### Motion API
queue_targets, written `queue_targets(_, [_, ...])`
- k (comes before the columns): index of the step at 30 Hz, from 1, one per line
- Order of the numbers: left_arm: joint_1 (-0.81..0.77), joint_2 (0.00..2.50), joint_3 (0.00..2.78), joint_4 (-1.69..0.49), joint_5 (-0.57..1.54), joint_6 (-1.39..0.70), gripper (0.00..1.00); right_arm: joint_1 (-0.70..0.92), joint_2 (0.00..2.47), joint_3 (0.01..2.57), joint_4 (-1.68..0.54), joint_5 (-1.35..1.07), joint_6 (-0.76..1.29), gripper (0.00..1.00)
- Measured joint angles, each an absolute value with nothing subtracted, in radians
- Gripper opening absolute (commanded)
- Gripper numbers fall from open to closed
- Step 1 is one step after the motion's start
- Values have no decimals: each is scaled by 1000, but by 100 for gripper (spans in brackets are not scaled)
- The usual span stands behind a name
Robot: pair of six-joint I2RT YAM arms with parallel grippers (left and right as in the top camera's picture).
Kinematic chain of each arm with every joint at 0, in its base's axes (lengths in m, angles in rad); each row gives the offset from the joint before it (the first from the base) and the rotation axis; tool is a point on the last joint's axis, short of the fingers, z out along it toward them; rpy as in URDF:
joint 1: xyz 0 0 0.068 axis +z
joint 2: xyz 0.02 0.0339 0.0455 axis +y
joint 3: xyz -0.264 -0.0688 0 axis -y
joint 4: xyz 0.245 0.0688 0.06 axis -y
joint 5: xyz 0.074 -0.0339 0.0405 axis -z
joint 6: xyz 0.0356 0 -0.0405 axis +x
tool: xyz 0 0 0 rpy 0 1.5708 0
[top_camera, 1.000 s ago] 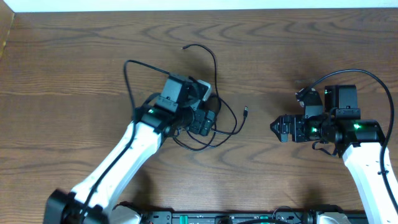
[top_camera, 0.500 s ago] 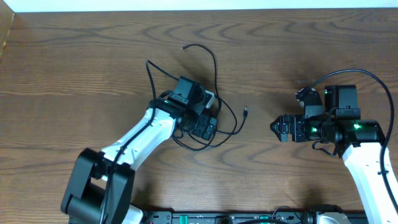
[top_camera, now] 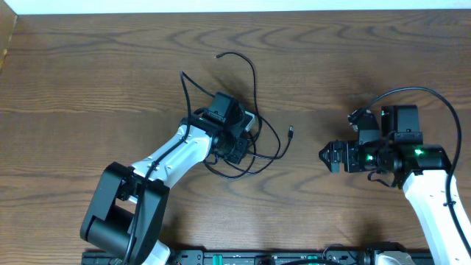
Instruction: Untangle cables
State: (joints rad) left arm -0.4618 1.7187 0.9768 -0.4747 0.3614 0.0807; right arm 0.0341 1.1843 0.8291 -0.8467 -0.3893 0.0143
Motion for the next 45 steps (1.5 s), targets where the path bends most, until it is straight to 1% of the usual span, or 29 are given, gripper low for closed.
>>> queue_targets(11, [-462, 1716, 977, -473, 342, 59, 7, 34, 1184, 760, -817, -391, 15, 99])
queue_targets(14, [-462, 1683, 977, -473, 336, 47, 8, 34, 1184, 757, -800, -421, 15, 99])
queue_targets(21, [-462, 1451, 977, -457, 331, 14, 7, 34, 1185, 756, -706, -578, 15, 99])
queue_targets(27, [-462, 1254, 977, -421, 331, -28, 7, 52, 1185, 748, -636, -630, 18, 99])
queue_targets(32, [-462, 1152, 977, -390, 331, -83, 6, 144, 1206, 736, -556, -643, 20, 99])
queue_targets(35, [-462, 1098, 977, -384, 331, -120, 8, 219, 1245, 734, -480, -648, 38, 99])
queue_targets(40, [-462, 1040, 977, -386, 331, -171, 8, 356, 1336, 731, -286, -640, 99, 99])
queue_targets(45, [-462, 1003, 977, -393, 331, -204, 8, 449, 1455, 731, -119, -575, 179, 99])
